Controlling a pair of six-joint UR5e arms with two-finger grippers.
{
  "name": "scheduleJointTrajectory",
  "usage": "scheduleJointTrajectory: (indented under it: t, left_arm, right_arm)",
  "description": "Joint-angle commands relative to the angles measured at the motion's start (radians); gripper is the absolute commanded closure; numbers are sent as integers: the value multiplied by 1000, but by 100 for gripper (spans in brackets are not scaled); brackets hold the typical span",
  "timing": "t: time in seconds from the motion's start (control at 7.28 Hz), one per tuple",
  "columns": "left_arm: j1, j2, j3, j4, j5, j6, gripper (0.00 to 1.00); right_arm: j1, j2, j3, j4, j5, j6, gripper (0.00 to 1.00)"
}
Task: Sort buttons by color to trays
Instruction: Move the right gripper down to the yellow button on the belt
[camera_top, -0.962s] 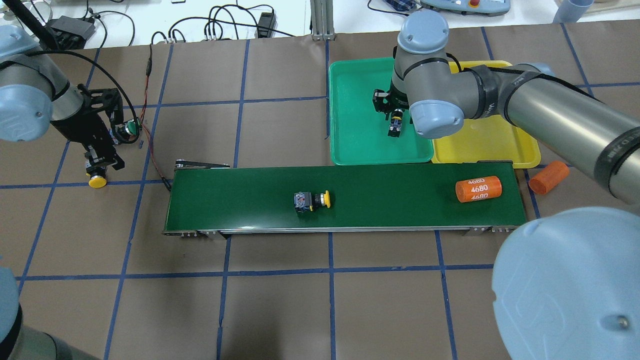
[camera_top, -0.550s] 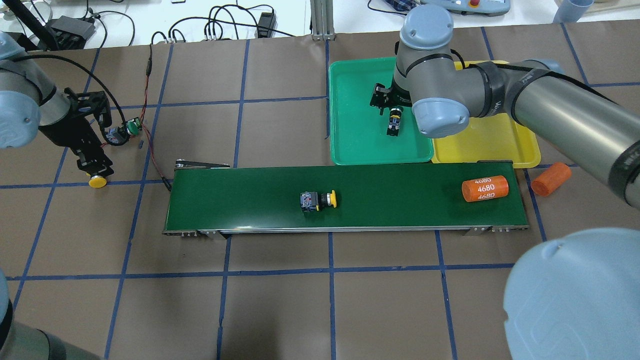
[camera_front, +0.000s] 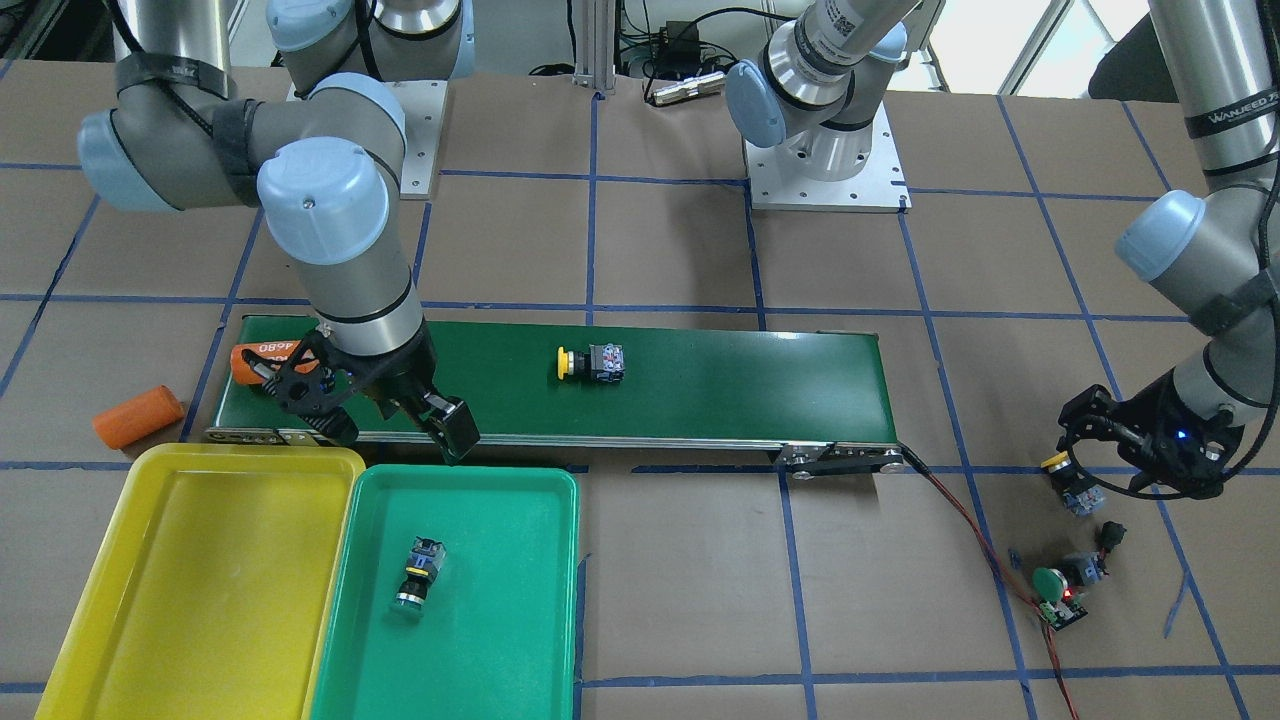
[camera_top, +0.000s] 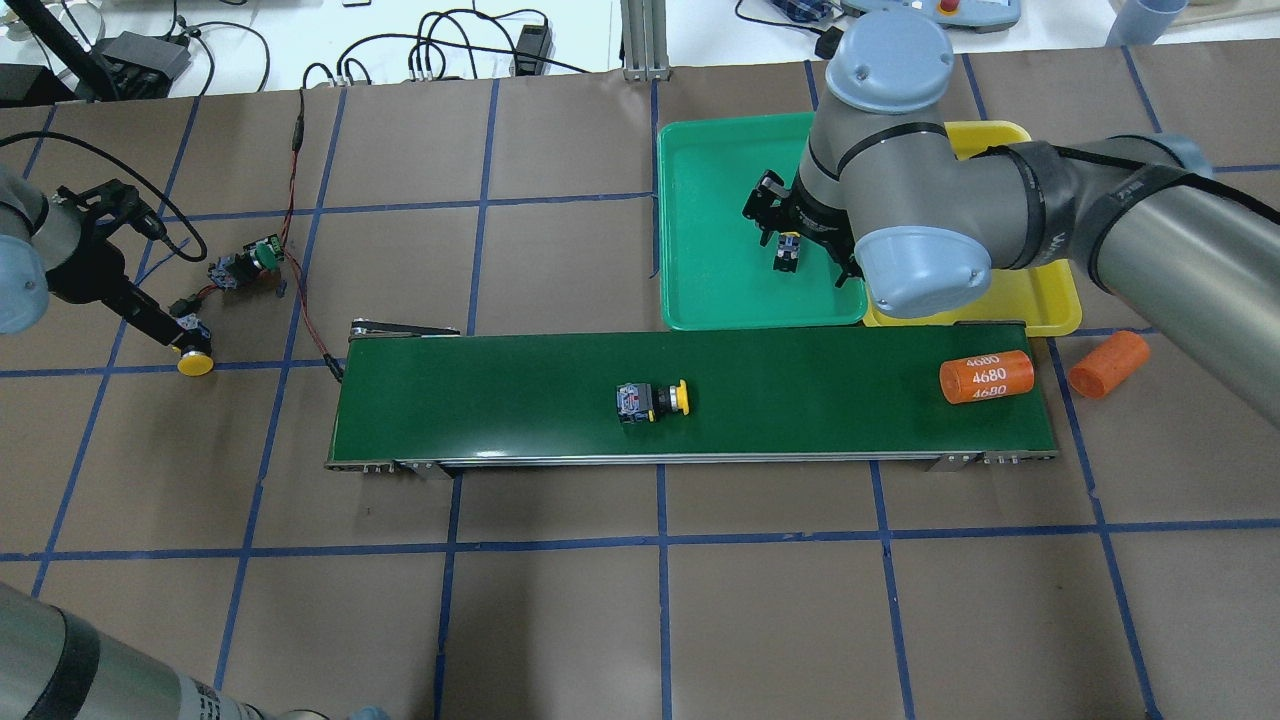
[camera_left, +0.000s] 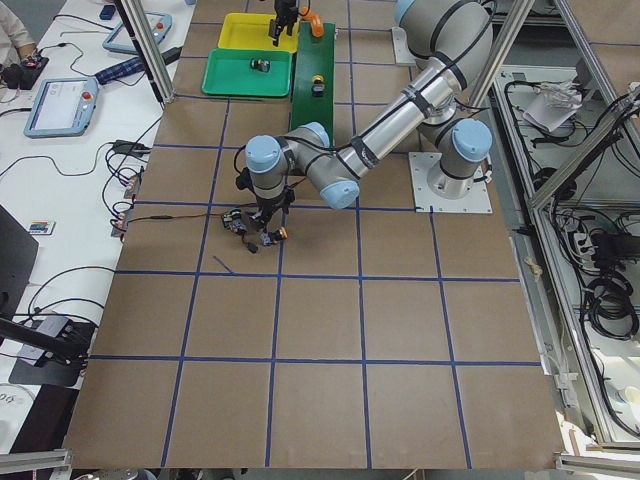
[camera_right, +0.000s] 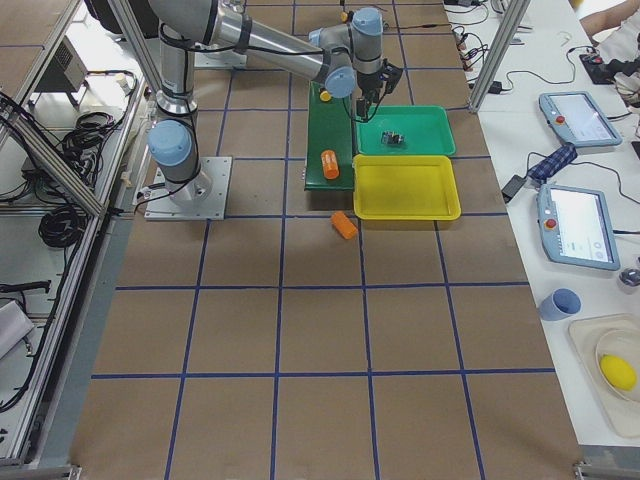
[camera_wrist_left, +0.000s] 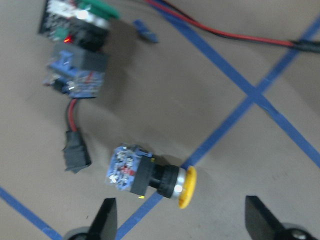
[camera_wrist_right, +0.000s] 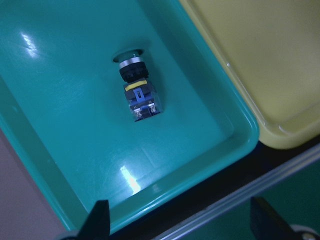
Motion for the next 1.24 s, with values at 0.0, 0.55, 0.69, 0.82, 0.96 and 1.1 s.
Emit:
scheduleJointTrajectory:
  t: [0.0, 0.55, 0.69, 0.82, 0.96, 1.1]
  left_arm:
    - [0, -34, -24, 54, -12, -306, 8]
    - [2, -67, -85, 188, -6, -387, 76]
    - [3, -67, -88, 188, -6, -387, 100]
    - [3, -62, -90, 186, -4, -387, 100]
    - [0, -57, -88, 182, 5, -385, 100]
    - [0, -53, -90, 176, 7, -385, 96]
  right_arm:
    - [39, -58, 28, 54, 12, 329, 0]
    - [129, -92, 69, 103, 26, 619, 0]
    - [134, -95, 86, 108, 24, 657, 0]
    - [140, -87, 112, 102, 29, 701, 0]
    - [155, -70, 117, 93, 30, 704, 0]
    - [172, -35, 118, 89, 30, 708, 0]
